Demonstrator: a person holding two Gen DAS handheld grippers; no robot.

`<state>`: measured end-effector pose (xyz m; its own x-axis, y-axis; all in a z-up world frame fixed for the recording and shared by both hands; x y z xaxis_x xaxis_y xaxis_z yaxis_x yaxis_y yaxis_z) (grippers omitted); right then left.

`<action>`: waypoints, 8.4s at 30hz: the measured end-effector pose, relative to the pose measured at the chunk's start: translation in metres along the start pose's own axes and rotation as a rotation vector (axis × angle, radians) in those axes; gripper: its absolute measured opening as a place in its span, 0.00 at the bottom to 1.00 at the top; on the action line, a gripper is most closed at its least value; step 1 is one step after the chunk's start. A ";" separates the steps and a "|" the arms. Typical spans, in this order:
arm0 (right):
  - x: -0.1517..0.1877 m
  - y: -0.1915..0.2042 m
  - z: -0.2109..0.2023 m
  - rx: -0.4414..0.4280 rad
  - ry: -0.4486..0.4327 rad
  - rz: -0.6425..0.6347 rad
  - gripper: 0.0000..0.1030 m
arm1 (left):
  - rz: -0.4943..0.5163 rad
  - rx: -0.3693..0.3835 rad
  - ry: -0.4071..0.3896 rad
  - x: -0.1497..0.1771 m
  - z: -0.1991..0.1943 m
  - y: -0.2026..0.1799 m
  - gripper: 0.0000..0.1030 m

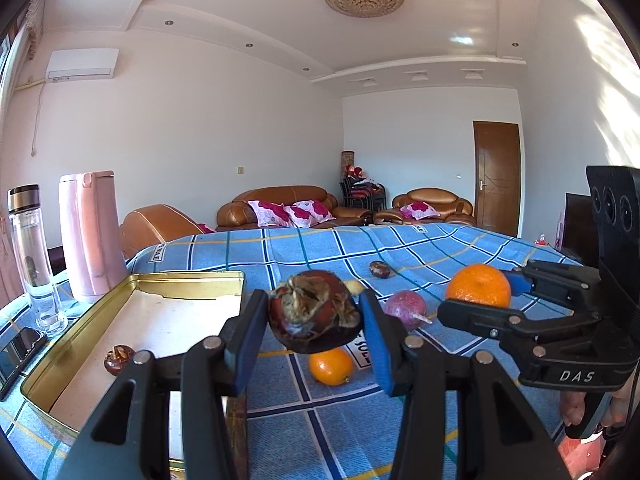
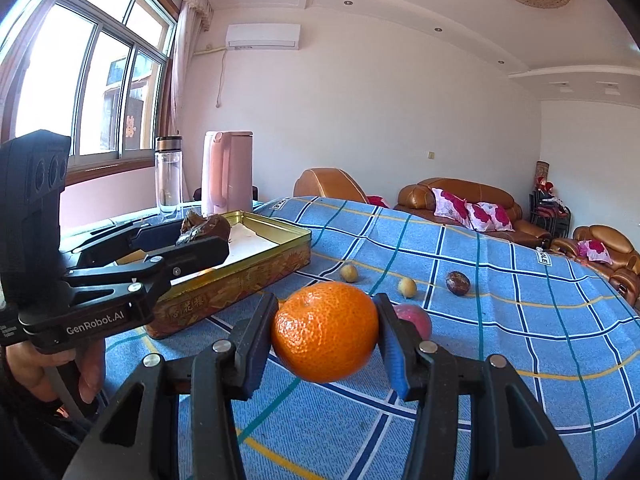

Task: Organize fruits
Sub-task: 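Carry the held mangosteen and orange toward the gold tin tray, then lower the mangosteen in the left gripper over the tray while the right lowers the orange, then open both grippers to drop the mangosteen and orange into the tray, then move both open grippers back to the mandarin oranges on the table, then close the left gripper on an orange while the right closes on another orange, then lift both held oranges and carry them toward the gold tin tray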

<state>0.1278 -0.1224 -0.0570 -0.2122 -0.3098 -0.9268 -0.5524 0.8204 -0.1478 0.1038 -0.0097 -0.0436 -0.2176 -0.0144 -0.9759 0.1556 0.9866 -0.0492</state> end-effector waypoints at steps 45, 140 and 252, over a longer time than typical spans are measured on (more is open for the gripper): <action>-0.084 0.124 0.097 -0.227 0.048 -0.165 0.49 | -0.087 -0.306 0.072 -0.002 -0.012 0.132 0.47; -0.001 -0.063 0.022 0.175 0.089 0.136 0.75 | 0.101 -0.234 0.229 0.009 0.039 0.033 0.93; -0.008 -0.008 0.046 -0.021 0.093 0.053 0.43 | 0.016 -0.110 0.137 -0.004 0.045 0.012 0.40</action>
<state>0.1711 -0.1045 -0.0638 -0.3150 -0.3105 -0.8969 -0.5552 0.8267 -0.0912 0.1498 -0.0047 -0.0500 -0.3461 0.0159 -0.9381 0.0552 0.9985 -0.0034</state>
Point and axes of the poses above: each gripper's, at about its wrist camera, not at the fingertips, and z roughly the way its jaws point, y to its left, x to its underside, the point moved 8 cm from there along z, roughly the way its jaws point, and after that the axes turned 3 degrees about -z, right-handed, at the moved point
